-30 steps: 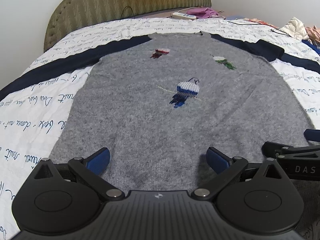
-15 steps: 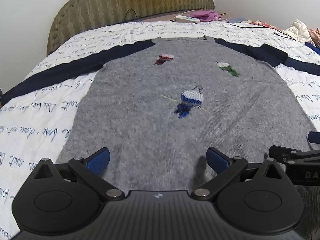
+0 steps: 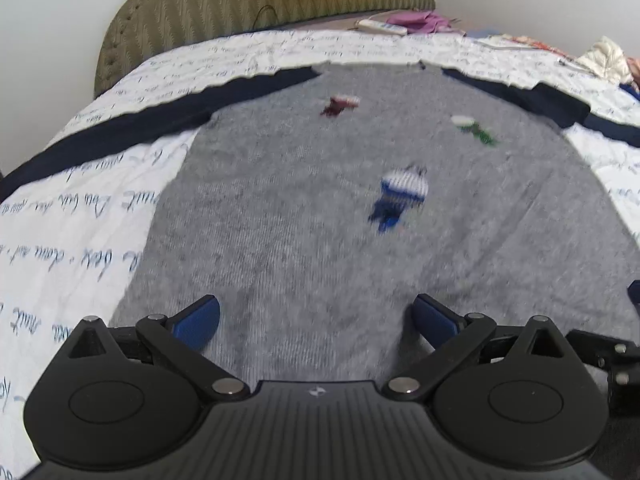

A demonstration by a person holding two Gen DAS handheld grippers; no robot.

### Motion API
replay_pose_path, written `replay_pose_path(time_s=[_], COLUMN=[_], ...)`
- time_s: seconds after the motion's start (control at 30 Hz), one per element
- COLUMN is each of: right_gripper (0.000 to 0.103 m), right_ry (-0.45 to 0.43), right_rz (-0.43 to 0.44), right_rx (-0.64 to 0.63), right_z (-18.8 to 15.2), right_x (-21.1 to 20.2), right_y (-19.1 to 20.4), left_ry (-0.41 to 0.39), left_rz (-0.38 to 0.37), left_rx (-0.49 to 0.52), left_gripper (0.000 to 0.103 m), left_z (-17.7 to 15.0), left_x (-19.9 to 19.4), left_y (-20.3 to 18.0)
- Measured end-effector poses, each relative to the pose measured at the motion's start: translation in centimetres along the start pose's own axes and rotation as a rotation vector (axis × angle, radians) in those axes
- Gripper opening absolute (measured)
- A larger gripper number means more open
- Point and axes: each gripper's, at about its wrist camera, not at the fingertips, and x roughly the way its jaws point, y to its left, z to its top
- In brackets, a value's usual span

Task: Fold small clothes
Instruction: 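Grasp the navy sleeve cuff with the right gripper while the left gripper approaches the hem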

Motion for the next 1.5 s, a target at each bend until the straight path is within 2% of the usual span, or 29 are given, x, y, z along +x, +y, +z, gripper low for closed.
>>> replay_pose_path(time_s=[0.07, 0.17, 0.27, 0.3, 0.43, 0.53, 0.63, 0.73, 0.8, 0.87, 0.93, 1.0, 1.17, 1.27, 1.43, 1.5], right_gripper=[0.103, 0.103, 0.103, 0.103, 0.102, 0.103, 0.092, 0.092, 0.091, 0.080, 0.073, 0.072, 0.062, 0.055, 0.059, 0.058], right_ry=[-0.014, -0.041, 0.041, 0.046, -0.025, -0.106, -0.164, -0.210, -0.276, -0.351, -0.409, -0.437, -0.467, -0.446, -0.467, -0.470], right_rz=[-0.006, -0.017, -0.006, -0.005, 0.048, 0.010, -0.011, -0.043, -0.077, -0.102, -0.086, -0.049, 0.115, 0.070, 0.113, 0.075], right_rx=[0.018, 0.013, -0.024, -0.043, -0.053, 0.013, 0.144, 0.343, 0.498, 0.679, 0.850, 1.000, 1.203, 1.235, 1.267, 1.245], right_z=[1.3, 2.8, 3.1, 2.9, 4.4, 7.0, 9.4, 10.6, 10.3, 9.6, 8.5, 7.2, 5.0, 4.7, 3.1, 3.0], right_x=[-0.1, 0.6, 3.0, 3.3, 1.5, 1.2, 1.5, 1.9, 2.0, 2.1, 2.3, 3.1, 5.8, 6.6, 5.5, 4.9], right_y=[-0.3, -0.3, 0.0, -0.1, -2.2, -6.6, -13.5, -21.3, -26.6, -31.8, -36.4, -39.8, -42.5, -42.2, -41.6, -41.4], left_ry=[-0.027, -0.024, 0.050, 0.050, 0.016, 0.002, -0.001, -0.009, -0.011, -0.007, 0.001, 0.010, 0.030, 0.036, 0.026, 0.032], left_rz=[-0.003, 0.001, -0.006, -0.008, -0.048, -0.046, -0.049, -0.061, -0.064, -0.064, -0.062, -0.063, -0.057, -0.054, -0.064, -0.064], left_rx=[0.002, -0.003, 0.013, 0.007, 0.008, 0.025, 0.033, 0.041, 0.045, 0.051, 0.050, 0.037, 0.025, 0.051, 0.068, 0.078], left_gripper=[0.103, 0.103, 0.103, 0.103, 0.103, 0.103, 0.103, 0.103, 0.103, 0.103, 0.103, 0.103, 0.103, 0.103, 0.103, 0.103], left_z=[0.8, 1.5, 1.5, 1.5, 3.0, 4.6, 6.1, 7.3, 7.9, 8.4, 8.9, 9.3, 10.1, 10.4, 10.5, 10.5], left_x=[-0.1, 0.8, 2.8, 2.9, 2.3, 3.1, 4.1, 4.8, 5.2, 5.8, 6.5, 7.2, 8.6, 9.1, 9.0, 9.2], left_y=[-0.1, -0.3, -0.6, -0.6, -0.8, -1.7, -2.7, -3.7, -4.3, -4.8, -5.2, -5.3, -6.2, -7.1, -7.9, -8.1])
